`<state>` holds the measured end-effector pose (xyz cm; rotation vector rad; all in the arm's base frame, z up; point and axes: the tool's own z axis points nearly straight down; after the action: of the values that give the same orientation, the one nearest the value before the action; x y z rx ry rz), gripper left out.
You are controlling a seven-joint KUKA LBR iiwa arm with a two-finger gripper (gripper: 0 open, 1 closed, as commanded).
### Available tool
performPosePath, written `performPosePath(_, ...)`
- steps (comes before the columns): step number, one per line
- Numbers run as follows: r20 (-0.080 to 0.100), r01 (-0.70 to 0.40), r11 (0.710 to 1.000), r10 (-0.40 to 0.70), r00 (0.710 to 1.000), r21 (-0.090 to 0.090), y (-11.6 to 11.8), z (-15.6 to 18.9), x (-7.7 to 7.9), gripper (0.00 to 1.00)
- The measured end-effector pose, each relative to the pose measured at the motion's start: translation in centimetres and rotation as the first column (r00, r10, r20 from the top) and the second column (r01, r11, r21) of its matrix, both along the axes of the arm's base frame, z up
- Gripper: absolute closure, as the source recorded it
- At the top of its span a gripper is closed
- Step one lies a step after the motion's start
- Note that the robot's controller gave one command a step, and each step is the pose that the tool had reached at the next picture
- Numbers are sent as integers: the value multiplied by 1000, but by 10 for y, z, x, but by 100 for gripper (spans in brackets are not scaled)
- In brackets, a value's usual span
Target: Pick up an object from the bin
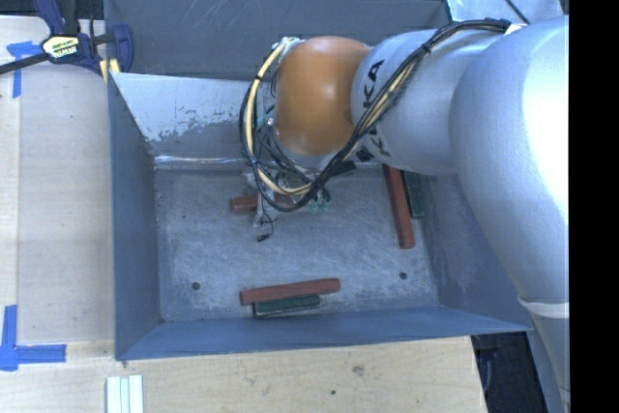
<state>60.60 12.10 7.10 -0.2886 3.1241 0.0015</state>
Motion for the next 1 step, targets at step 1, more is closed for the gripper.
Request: performPosePath(1, -1, 83, 997, -83, 997, 0, -44, 97, -15, 100)
